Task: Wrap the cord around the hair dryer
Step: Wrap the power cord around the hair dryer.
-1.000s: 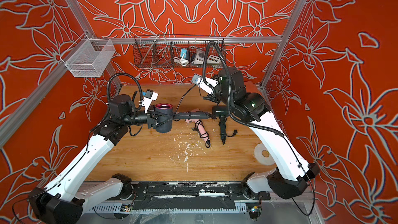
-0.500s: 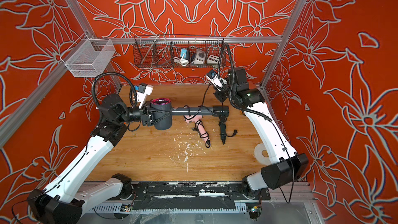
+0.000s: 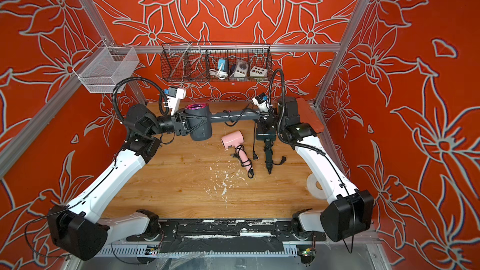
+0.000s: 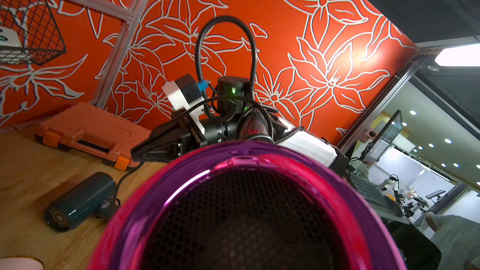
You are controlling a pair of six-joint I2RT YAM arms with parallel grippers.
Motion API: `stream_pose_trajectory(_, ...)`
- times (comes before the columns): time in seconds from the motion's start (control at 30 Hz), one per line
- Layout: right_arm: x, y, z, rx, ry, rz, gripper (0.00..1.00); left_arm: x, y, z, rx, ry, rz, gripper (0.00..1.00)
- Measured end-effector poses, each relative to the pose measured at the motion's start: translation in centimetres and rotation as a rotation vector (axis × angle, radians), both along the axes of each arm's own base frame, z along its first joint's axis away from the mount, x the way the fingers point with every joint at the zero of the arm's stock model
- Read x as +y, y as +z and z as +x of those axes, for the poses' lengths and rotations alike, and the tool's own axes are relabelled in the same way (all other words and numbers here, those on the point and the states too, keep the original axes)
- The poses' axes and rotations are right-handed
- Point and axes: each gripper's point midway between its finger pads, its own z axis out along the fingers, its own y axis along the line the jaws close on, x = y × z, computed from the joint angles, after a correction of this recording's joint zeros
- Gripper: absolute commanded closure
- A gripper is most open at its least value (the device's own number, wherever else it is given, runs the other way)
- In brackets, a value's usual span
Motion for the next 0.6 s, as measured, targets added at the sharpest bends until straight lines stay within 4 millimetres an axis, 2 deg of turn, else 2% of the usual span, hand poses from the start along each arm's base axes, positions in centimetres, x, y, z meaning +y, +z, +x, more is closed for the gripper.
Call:
stream_pose_trajectory(0.17, 0.3, -0.4, -1.7, 0.034, 0.006, 0.114, 1.00, 1.1, 0.9, 2.8, 0.017, 0.085, -0.049, 1.00)
stream_pose_trajectory(0.33, 1.1, -1.3, -3.9, 0.057, 0.030, 0.152, 1.00, 2.9, 0.0, 6.3, 0.088, 0.211, -0.090, 1.00)
stream_pose_trajectory(0.43, 2.8, -1.5, -5.3, 0.053, 0.079, 0.130, 1.00, 3.7, -1.1, 8.3, 0.140, 0.264, -0.116, 1.00)
stream_pose_trajectory(0.6, 6.0, -3.9, -7.2, 0.071, 0.157, 0.002, 1.00, 4.2, -3.4, 11.4, 0.240, 0.301, -0.157, 1.00)
